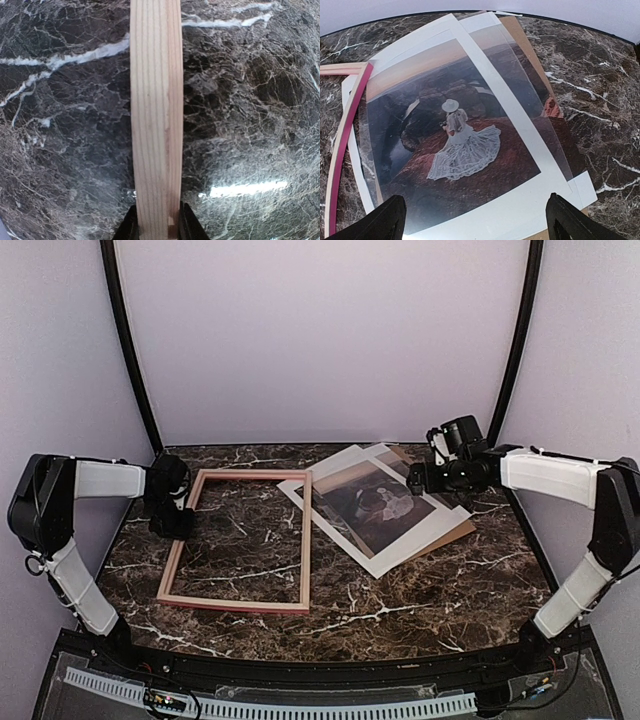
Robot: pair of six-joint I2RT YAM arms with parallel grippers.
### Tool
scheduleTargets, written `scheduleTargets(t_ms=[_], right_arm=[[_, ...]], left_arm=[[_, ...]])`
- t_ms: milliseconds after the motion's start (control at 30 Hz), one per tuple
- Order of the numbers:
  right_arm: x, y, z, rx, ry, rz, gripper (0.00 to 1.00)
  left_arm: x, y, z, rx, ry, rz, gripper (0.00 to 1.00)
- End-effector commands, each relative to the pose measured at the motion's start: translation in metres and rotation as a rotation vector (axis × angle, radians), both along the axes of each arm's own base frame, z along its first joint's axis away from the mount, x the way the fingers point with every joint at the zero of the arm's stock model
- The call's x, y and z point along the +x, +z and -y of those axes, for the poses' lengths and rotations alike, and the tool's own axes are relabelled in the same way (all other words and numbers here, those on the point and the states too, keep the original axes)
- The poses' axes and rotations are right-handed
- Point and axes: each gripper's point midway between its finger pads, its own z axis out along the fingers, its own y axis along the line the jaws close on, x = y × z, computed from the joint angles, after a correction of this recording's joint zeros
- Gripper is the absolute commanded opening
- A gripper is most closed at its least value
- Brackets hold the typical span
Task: Put the photo into the frame
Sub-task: Rotate the frame body at the center of the board.
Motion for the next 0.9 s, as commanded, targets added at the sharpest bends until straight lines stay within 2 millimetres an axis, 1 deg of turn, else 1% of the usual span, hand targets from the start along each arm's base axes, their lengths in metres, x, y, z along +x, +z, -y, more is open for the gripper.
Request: scheduleTargets(t_ms=[0, 67, 167, 267, 333, 400, 433, 467, 500, 533, 567, 667, 733, 767, 800, 833, 867], right_arm=[[0.021, -0.004, 0.018, -0.015, -0.025, -0.003, 0.99], [0.027, -0.015, 0.026, -0.032, -0.035, -0.031, 0.99], [0.034, -0.031, 0.033, -0.056, -0.029, -0.07, 0.99], [0.044, -0.046, 0.034, -0.071, -0.001, -0.112, 0.99], [0.052, -0.054, 0.031, -0.059, 0.029, -0.14, 0.99], [0.061, -0.061, 0.027, -0.048, 0.066, -0.162, 0.99], [0.065, -0.063, 0.026, -0.048, 0.078, -0.169, 0.98], [0.069, -0.065, 0.026, -0.053, 0.087, -0.18, 0.98], [0.072, -0.067, 0.025, -0.055, 0.097, -0.185, 0.98], [0.075, -0.07, 0.025, -0.057, 0.105, -0.192, 0.97], [0.076, -0.074, 0.025, -0.063, 0.111, -0.205, 0.97], [0.081, -0.079, 0.03, -0.083, 0.12, -0.223, 0.96], [0.082, -0.083, 0.036, -0.074, 0.121, -0.236, 0.95], [0.082, -0.085, 0.037, -0.061, 0.125, -0.244, 0.95], [0.082, -0.087, 0.042, -0.049, 0.12, -0.255, 0.95], [0.082, -0.089, 0.044, -0.045, 0.117, -0.266, 0.94], [0.081, -0.091, 0.047, -0.042, 0.113, -0.277, 0.94]], left_arm=[[-0.003, 0.012, -0.034, 0.158, 0.004, -0.02, 0.18], [-0.002, 0.01, -0.037, 0.159, -0.01, -0.029, 0.18], [0.001, 0.006, -0.039, 0.165, -0.038, -0.047, 0.18], [0.005, 0.001, -0.039, 0.172, -0.057, -0.072, 0.2], [0.006, -0.003, -0.04, 0.176, -0.065, -0.09, 0.22], [0.006, -0.005, -0.039, 0.172, -0.064, -0.099, 0.28], [0.006, -0.005, -0.039, 0.167, -0.061, -0.098, 0.34], [0.007, -0.005, -0.037, 0.154, -0.061, -0.096, 0.37], [0.008, -0.003, -0.037, 0.149, -0.055, -0.087, 0.45], [0.01, 0.0, -0.036, 0.141, -0.052, -0.079, 0.48], [0.012, 0.004, -0.035, 0.136, -0.043, -0.066, 0.54], [0.021, 0.02, -0.029, 0.096, -0.025, -0.005, 0.63], [0.029, 0.037, -0.015, 0.04, -0.02, 0.064, 0.84], [0.032, 0.049, -0.007, 0.011, -0.03, 0.108, 0.87], [0.037, 0.058, 0.008, -0.013, -0.052, 0.151, 0.91], [0.039, 0.069, 0.02, -0.039, -0.072, 0.193, 0.92], [0.043, 0.077, 0.042, -0.064, -0.108, 0.235, 0.94]])
